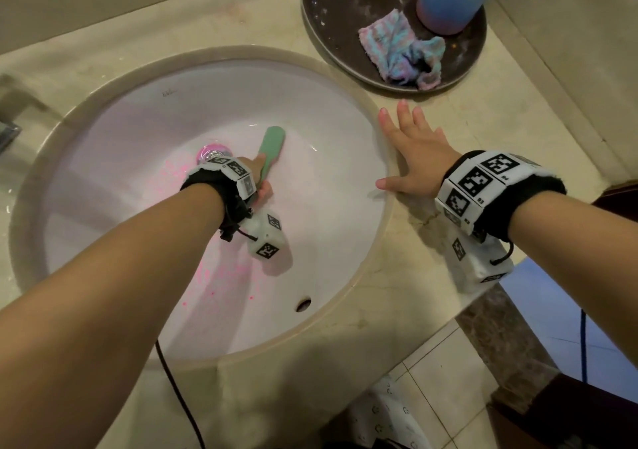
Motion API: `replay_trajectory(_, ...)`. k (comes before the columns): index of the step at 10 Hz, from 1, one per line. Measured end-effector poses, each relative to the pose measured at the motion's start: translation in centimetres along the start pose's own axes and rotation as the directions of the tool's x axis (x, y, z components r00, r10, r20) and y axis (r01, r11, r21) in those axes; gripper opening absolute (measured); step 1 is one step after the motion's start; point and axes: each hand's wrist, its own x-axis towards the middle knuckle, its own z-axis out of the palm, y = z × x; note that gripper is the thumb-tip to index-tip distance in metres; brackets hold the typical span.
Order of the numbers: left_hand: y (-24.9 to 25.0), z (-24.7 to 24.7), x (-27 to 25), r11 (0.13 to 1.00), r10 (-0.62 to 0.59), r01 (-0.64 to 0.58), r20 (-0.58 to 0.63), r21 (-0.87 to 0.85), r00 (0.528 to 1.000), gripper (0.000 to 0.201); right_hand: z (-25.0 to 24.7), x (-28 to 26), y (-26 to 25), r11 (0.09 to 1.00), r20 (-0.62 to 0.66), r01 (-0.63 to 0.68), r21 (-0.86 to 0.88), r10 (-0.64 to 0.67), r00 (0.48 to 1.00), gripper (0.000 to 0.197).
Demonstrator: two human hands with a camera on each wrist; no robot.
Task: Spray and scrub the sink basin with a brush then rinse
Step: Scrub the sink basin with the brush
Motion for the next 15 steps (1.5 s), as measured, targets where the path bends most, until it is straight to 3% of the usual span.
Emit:
replay_trajectory(1,1.7,1.5,-1.9,0.961,0.129,-0.137,0.049,0.241,0.99,0.06,0.0,0.1,0.0,1.0,0.003,0.001,0.0,-0.001,1.0,0.105)
replay_trajectory(3,0.5,2.7,-3.1,0.883,0.025,-0.126,0.223,0.453,0.975,0.071,-0.1,0.0,0.0,1.0,0.009,0.001,-0.005,-0.001,1.0,0.106)
replay_trajectory(4,-0.5,1.6,-3.9,0.811,0.015,-0.137,0.214,0.568,0.977,0.071,-0.2,0.0,0.0,1.0,0.016,-0.003,-0.001,0.003,1.0,0.106)
replay_trajectory(5,-0.6,0.6,-4.2,0.779,0.09,-0.158,0.14,0.607,0.986,0.07,-0.2,0.0,-0.1,1.0,0.021,-0.004,0.0,0.004,1.0,0.107)
replay_trajectory(6,-0.4,0.1,-3.8,0.831,0.152,-0.154,0.049,0.534,0.987,0.069,-0.1,0.1,-0.1,1.0,0.017,-0.007,0.018,0.007,1.0,0.108)
replay_trajectory(7,-0.2,1.0,-3.8,0.901,0.131,-0.137,0.043,0.412,0.99,0.066,-0.1,0.0,-0.2,1.0,0.02,-0.008,0.024,0.008,1.0,0.108)
replay_trajectory(8,0.0,2.5,-4.1,0.914,0.155,-0.165,0.057,0.372,0.986,0.068,-0.2,0.0,-0.2,1.0,0.023,-0.008,0.018,0.008,1.0,0.108)
replay_trajectory(10,-0.2,3.7,-5.2,0.835,0.149,-0.22,0.178,0.504,0.973,0.07,-0.2,0.2,-0.2,1.0,0.019,-0.013,0.011,0.013,1.0,0.108)
replay_trajectory(11,-0.6,2.6,-5.6,0.748,0.131,-0.241,0.218,0.619,0.967,0.07,-0.2,0.2,-0.2,1.0,0.015,-0.015,0.008,0.015,1.0,0.109)
replay_trajectory(12,-1.3,1.2,-5.7,0.706,0.105,-0.215,0.2,0.675,0.974,0.067,-0.1,0.2,-0.3,1.0,0.011,-0.016,0.002,0.016,1.0,0.109)
replay_trajectory(15,-1.9,0.1,-4.6,0.811,0.18,-0.172,0.041,0.559,0.983,0.063,-0.1,0.3,-0.2,1.0,0.012,-0.017,0.003,0.017,1.0,0.109)
